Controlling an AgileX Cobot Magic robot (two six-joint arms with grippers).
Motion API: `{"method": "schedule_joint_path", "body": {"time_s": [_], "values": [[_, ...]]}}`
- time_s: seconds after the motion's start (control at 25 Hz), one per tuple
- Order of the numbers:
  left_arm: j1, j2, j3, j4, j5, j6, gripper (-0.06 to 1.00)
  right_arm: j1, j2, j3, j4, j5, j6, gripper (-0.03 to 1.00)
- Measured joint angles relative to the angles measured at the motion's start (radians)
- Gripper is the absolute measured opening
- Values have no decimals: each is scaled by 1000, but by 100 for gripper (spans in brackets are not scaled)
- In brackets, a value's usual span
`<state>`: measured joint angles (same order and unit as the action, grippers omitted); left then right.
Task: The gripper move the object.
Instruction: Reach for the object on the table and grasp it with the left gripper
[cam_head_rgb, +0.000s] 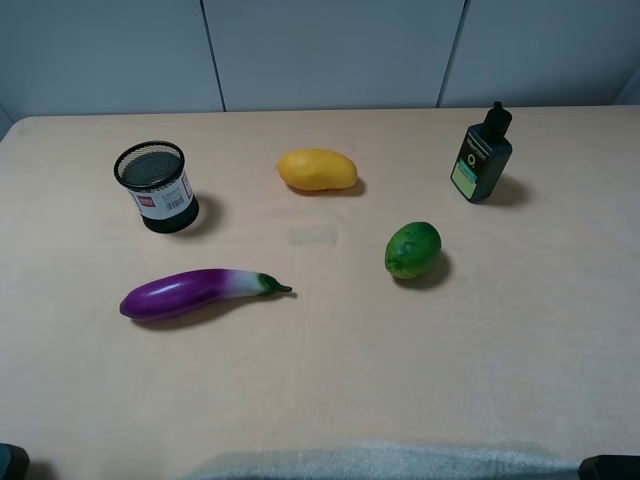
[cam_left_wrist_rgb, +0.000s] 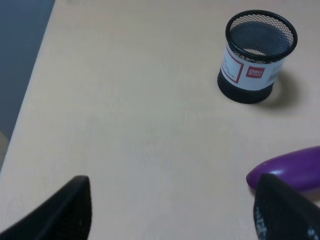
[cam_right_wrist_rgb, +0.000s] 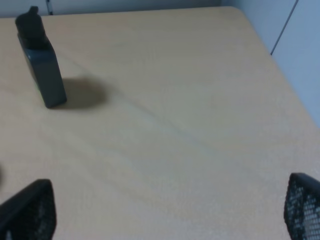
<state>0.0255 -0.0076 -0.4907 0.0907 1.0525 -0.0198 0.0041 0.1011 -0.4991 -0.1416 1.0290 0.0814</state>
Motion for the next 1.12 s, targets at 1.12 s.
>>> {"method": "schedule_joint_path", "body": {"time_s": [1.12], "values": [[0, 0, 0, 0, 0, 0, 74, 0, 0, 0, -1, 0, 0, 69]]}}
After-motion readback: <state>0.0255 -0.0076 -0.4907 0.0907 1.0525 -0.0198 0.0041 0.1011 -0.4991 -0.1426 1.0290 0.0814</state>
